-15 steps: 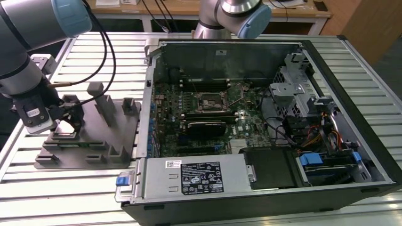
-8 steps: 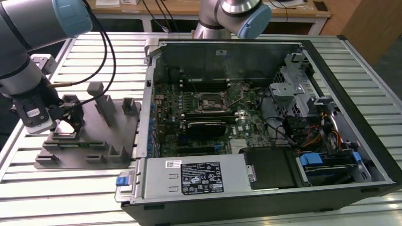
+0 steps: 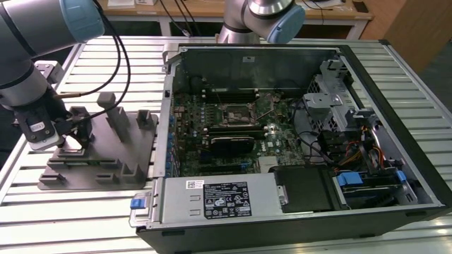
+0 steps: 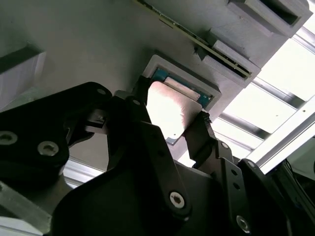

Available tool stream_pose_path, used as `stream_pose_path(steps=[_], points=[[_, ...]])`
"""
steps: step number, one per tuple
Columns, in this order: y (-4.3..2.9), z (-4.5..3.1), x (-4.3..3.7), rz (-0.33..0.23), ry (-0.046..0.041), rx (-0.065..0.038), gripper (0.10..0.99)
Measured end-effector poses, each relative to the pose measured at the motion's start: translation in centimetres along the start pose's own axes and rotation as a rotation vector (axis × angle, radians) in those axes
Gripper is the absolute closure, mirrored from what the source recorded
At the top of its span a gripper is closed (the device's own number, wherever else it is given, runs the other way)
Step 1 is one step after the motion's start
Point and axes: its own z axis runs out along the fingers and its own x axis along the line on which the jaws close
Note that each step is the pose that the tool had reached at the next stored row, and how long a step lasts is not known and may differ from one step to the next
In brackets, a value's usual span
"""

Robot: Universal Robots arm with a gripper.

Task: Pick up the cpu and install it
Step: 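Pick up the cpu and move it towards the insertion slot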

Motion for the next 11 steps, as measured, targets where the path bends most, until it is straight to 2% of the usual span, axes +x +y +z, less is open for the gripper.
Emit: stream_pose_path(steps=[5,11], points=[[0.01,-0.19,0.0,0.0,0.0019,0.0,0.541],[0.07,-1.15,0.01,0.0,0.0019,0.0,0.541]])
